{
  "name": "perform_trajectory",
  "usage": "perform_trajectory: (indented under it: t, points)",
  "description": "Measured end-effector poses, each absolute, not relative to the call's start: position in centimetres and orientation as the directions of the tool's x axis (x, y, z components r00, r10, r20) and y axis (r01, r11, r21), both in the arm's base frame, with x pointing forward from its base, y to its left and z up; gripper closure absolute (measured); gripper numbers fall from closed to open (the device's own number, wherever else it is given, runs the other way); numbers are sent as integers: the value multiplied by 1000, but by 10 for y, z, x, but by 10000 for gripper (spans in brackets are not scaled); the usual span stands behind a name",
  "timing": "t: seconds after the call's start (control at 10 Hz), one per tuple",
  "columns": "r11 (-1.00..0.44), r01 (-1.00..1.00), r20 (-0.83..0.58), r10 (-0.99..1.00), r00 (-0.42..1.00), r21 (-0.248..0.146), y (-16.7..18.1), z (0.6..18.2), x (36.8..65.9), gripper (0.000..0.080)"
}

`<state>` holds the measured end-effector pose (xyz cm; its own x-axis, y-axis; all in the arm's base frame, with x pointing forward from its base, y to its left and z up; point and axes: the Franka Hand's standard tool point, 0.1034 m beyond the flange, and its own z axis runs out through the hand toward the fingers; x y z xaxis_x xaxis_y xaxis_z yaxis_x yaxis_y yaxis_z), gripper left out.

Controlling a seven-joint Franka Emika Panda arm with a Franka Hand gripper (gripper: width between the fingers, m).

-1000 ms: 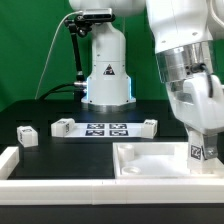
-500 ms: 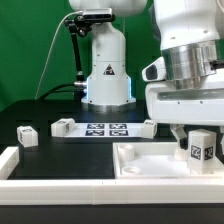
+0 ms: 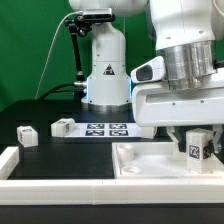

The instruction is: Assemble one leg

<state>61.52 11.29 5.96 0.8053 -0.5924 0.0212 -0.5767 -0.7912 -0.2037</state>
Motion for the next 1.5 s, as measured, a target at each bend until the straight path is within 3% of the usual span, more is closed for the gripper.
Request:
perform_trajectory:
  t: [0.1,0.6,0.8,1.0,1.3,1.4,1.5]
  points:
    - [-791,-577,22,-593,805,-204,113,60,616,510]
    - [-706,-675,3,-692,722,-213,110,61,617,510]
    - [-542,-812,-39,-826,562,-217,107,61,618,509]
    - [-270,-942,-113,-949,296,-201,107,60,617,509]
    - [151,-979,-207,-971,-121,-139,112,59,616,509]
    - [233,-964,-224,-954,-201,-125,112,59,616,509]
    - [395,-915,-246,-898,-365,-85,114,59,615,509]
